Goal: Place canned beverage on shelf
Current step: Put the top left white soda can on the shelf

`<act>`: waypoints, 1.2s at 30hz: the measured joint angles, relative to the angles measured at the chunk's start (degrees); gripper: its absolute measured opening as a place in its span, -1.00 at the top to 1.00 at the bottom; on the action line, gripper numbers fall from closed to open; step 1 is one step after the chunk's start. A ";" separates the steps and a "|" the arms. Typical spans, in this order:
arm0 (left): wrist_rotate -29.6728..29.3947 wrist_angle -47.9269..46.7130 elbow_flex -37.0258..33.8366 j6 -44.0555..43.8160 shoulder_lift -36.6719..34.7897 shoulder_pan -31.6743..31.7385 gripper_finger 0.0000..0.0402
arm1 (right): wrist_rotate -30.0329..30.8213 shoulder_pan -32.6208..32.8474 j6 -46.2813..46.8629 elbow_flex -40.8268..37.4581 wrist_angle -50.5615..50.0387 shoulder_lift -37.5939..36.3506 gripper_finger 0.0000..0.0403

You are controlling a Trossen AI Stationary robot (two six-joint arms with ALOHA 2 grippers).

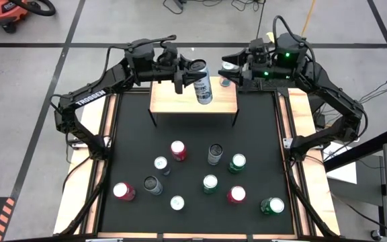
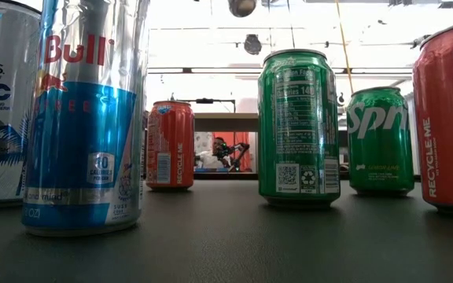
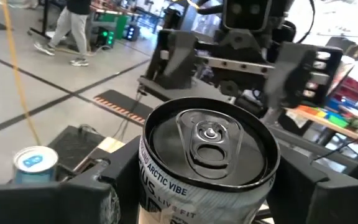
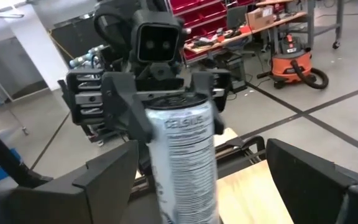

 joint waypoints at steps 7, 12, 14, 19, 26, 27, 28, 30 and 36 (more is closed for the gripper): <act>-3.77 -2.44 0.02 2.21 0.00 0.00 -0.23 | 0.20 1.44 -1.55 0.00 0.01 1.15 -0.65; -4.51 -2.98 0.02 2.36 0.00 0.00 -0.23 | 1.46 2.53 -5.28 0.00 -0.02 1.95 -0.65; -4.74 -3.97 0.02 2.62 0.00 -0.13 -0.23 | 1.40 2.70 -6.30 0.00 -0.08 1.95 -0.65; -4.99 -5.72 0.02 2.63 0.00 -0.85 -0.23 | 1.27 2.70 -6.67 0.00 -0.53 1.95 -0.65; -8.40 -5.67 0.02 5.46 0.00 -2.78 -0.23 | 1.01 3.07 -8.48 0.00 -7.82 1.97 -0.65; -8.86 -5.68 0.02 5.64 0.00 -2.89 -0.23 | 1.02 3.34 -9.38 0.00 -8.97 1.97 -0.65; -9.24 -5.67 0.02 5.65 0.00 -3.07 -0.23 | 1.03 3.62 -10.36 0.00 -9.68 1.97 -0.65; -9.63 -5.67 0.02 5.68 0.00 -3.13 -0.23 | 1.02 4.13 -11.25 0.00 -10.34 1.97 -0.65; -10.71 -5.67 0.02 6.98 0.00 -3.48 -0.23 | 1.12 4.30 -10.42 0.00 -9.51 2.65 -0.65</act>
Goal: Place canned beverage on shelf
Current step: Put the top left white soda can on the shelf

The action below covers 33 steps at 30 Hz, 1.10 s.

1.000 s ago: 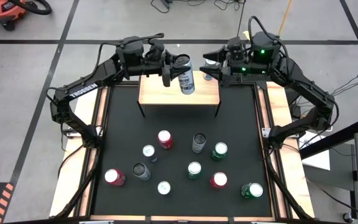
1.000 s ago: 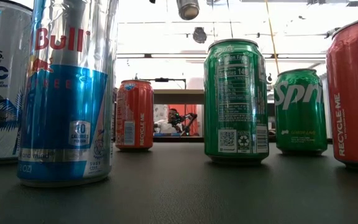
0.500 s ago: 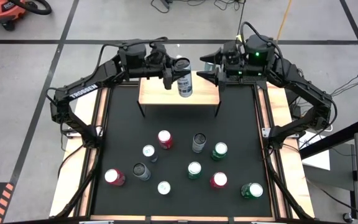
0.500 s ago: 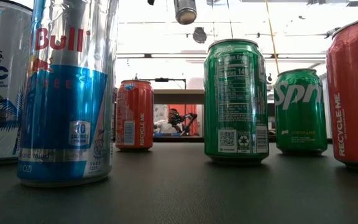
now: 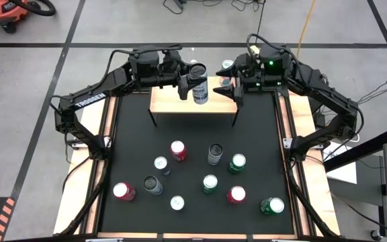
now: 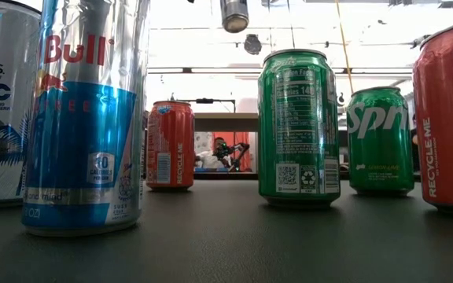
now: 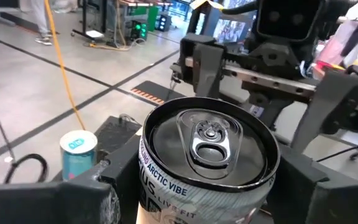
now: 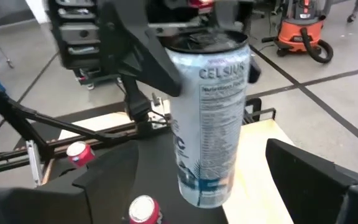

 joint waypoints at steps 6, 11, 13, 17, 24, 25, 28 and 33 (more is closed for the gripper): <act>-3.13 0.27 0.00 0.25 0.00 -0.45 -0.23 | 0.04 0.07 -0.60 0.00 1.78 2.32 -0.65; -2.89 0.46 0.00 2.26 0.00 -0.98 -0.23 | 0.16 0.07 -0.97 0.00 5.22 3.92 -0.65; -2.70 0.46 0.00 3.75 0.00 -1.44 -0.23 | 0.08 0.07 -1.32 0.00 6.19 4.40 -0.65; -2.80 0.50 0.00 4.25 0.00 -1.96 -0.24 | -1.51 0.07 -1.56 0.00 7.35 5.30 -0.65; -3.70 0.62 0.00 4.42 0.00 -1.92 -0.25 | -3.50 0.20 -3.45 0.00 8.63 6.58 -0.65; -3.70 0.68 0.00 4.42 0.00 -1.94 -0.25 | -3.50 0.23 -3.69 0.00 9.10 6.69 -0.65; -3.70 0.68 0.02 4.38 0.00 -1.94 -0.25 | -3.76 0.24 -3.86 0.00 10.80 7.09 -0.64; -3.72 0.83 0.02 4.29 0.00 -1.94 -0.25 | -4.49 0.23 -4.59 -0.01 11.89 7.41 -0.58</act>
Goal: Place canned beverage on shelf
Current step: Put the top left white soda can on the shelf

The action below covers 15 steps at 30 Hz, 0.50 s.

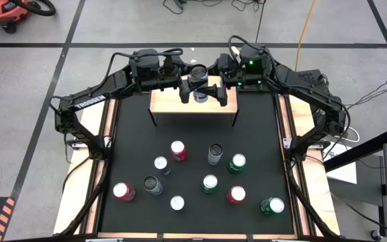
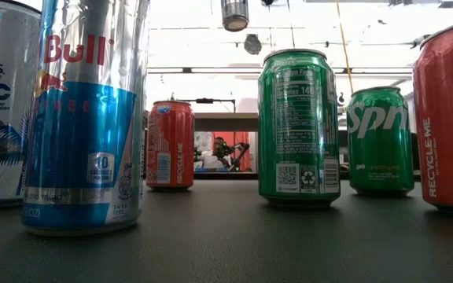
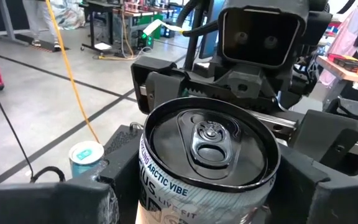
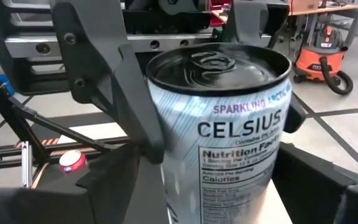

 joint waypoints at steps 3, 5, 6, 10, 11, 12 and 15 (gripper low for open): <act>0.00 0.10 0.00 -0.13 0.02 0.00 -0.25 | 0.00 -0.01 -0.01 0.01 0.07 0.27 -0.53; -0.02 0.14 0.00 -0.16 0.02 0.02 -0.25 | 0.02 -0.01 0.11 0.01 0.74 0.61 -0.49; -0.02 0.24 0.00 -0.22 0.02 0.02 -0.25 | 0.03 -0.01 0.14 0.01 0.75 0.68 -0.47; 0.01 1.42 0.00 -0.22 0.09 0.00 -0.25 | 0.02 -0.01 0.09 0.01 1.87 0.77 -0.39; 0.02 1.39 0.00 -0.27 0.07 0.00 -0.25 | 0.02 -0.01 0.10 0.01 2.00 0.79 -0.37; 0.00 1.31 0.00 -0.33 0.07 0.00 -0.25 | 0.00 -0.01 0.10 0.01 1.98 0.81 -0.34; 0.01 1.29 0.00 -0.39 0.07 0.02 -0.25 | -0.01 -0.01 0.07 0.00 1.91 0.81 -0.27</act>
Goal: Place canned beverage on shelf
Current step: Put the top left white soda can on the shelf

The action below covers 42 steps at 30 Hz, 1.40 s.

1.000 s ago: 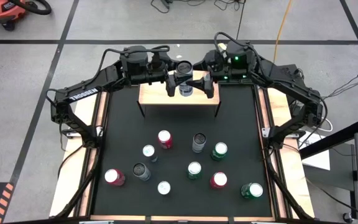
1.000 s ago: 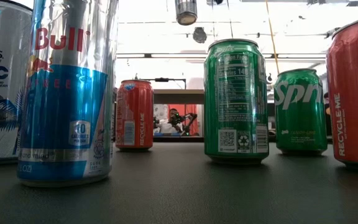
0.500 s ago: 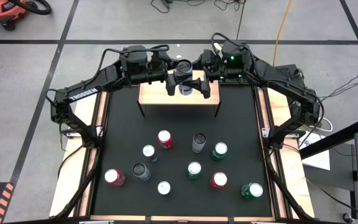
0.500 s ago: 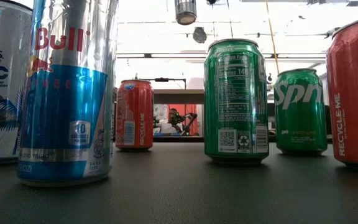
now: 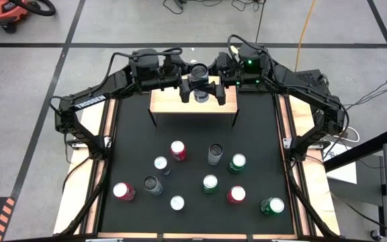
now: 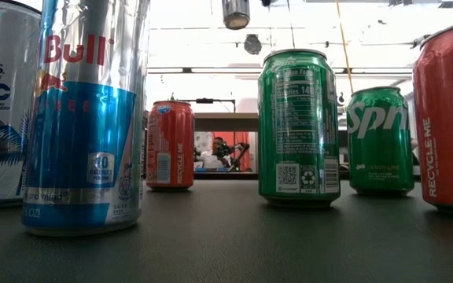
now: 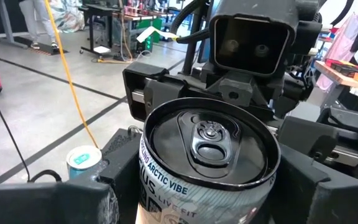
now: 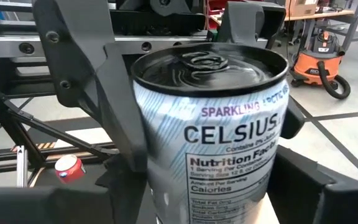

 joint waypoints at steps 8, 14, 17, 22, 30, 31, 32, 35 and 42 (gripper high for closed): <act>-0.05 -0.12 0.00 -1.05 0.00 0.02 -0.26 | -0.04 0.00 0.26 0.01 -0.09 0.00 -0.17; 0.69 -0.15 0.00 -1.09 0.00 0.04 -0.32 | -0.05 0.00 0.31 0.01 -0.08 0.00 -0.17; 1.14 0.42 0.00 -1.11 0.00 0.02 -0.49 | -0.31 -0.07 0.18 0.01 -0.06 0.00 -0.17; 1.21 0.13 0.07 -0.51 -0.89 0.14 -0.79 | -0.45 -0.04 0.17 -0.15 -0.56 0.17 -0.17; 1.13 -7.05 0.07 1.79 -7.08 2.10 -0.90 | -0.25 -0.83 0.68 -0.15 -0.11 -0.18 -0.17; 1.14 -9.26 0.07 1.75 -7.90 2.64 -0.90 | -0.24 -1.12 1.16 -0.15 -0.12 -0.38 -0.17; 1.15 -11.70 0.09 1.58 -8.52 3.12 -0.90 | -0.29 -1.36 1.70 -0.15 -0.05 -0.73 -0.17; 2.44 -18.78 0.13 0.41 -9.12 4.40 -0.90 | -0.50 -2.06 3.19 -0.15 1.45 -2.09 -0.17; 9.75 -19.68 0.07 0.28 -6.05 2.99 -0.90 | -4.95 -2.74 3.68 -0.06 4.72 -3.83 -0.17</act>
